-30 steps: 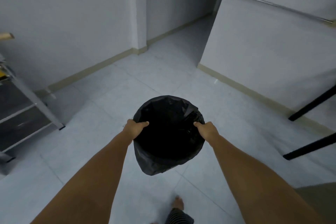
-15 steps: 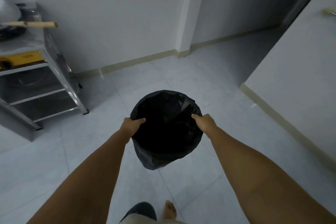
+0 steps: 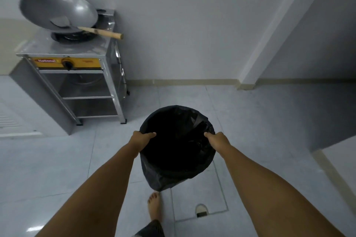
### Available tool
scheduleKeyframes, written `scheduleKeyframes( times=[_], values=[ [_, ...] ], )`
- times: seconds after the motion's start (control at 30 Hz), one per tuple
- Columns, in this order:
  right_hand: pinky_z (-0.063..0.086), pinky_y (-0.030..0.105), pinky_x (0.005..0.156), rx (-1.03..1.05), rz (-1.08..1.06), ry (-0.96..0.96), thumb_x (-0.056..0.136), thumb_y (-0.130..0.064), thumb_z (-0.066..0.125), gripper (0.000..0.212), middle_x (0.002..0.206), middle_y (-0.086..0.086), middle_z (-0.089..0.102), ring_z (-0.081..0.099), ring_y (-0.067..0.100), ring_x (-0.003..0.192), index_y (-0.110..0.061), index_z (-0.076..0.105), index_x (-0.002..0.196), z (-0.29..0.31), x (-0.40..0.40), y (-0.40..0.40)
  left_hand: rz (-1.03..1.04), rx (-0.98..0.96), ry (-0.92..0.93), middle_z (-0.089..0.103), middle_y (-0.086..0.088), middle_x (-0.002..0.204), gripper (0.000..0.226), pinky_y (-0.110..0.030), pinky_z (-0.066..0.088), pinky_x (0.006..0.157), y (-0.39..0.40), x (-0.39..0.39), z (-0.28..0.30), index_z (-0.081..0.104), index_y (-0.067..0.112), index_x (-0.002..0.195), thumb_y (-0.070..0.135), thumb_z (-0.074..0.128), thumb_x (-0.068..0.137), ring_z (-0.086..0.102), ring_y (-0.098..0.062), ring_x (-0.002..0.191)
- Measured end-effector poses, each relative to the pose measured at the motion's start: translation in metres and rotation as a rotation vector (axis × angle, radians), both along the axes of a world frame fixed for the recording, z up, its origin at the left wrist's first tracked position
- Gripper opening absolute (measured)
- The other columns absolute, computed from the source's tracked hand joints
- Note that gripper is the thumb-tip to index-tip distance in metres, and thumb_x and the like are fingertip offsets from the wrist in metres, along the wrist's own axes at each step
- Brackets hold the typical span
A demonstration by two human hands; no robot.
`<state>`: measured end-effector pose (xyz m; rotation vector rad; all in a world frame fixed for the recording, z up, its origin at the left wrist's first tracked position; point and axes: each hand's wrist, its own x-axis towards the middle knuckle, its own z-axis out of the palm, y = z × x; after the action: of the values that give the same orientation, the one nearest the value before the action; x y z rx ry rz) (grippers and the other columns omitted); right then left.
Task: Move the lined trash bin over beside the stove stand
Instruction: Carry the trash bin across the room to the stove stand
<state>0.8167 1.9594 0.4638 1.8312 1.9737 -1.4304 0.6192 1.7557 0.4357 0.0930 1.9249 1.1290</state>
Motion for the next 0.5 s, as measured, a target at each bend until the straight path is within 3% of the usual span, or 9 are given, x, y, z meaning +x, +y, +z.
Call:
scheduleKeyframes(
  times=[0.5],
  values=[
    [0.047, 0.041, 0.094, -0.003, 0.116, -0.033, 0.091, -0.045, 0.055, 0.072, 0.139, 0.021, 0.052, 0.055, 0.038, 0.122, 0.001, 0.037, 0.142, -0.036, -0.237, 0.159, 0.154, -0.011, -0.055, 0.050, -0.021, 0.150, 0.083, -0.050, 0.043, 0.114, 0.136, -0.209, -0.021, 0.036, -0.001, 0.151, 0.035, 0.074, 0.086, 0.051, -0.041, 0.136]
  ],
)
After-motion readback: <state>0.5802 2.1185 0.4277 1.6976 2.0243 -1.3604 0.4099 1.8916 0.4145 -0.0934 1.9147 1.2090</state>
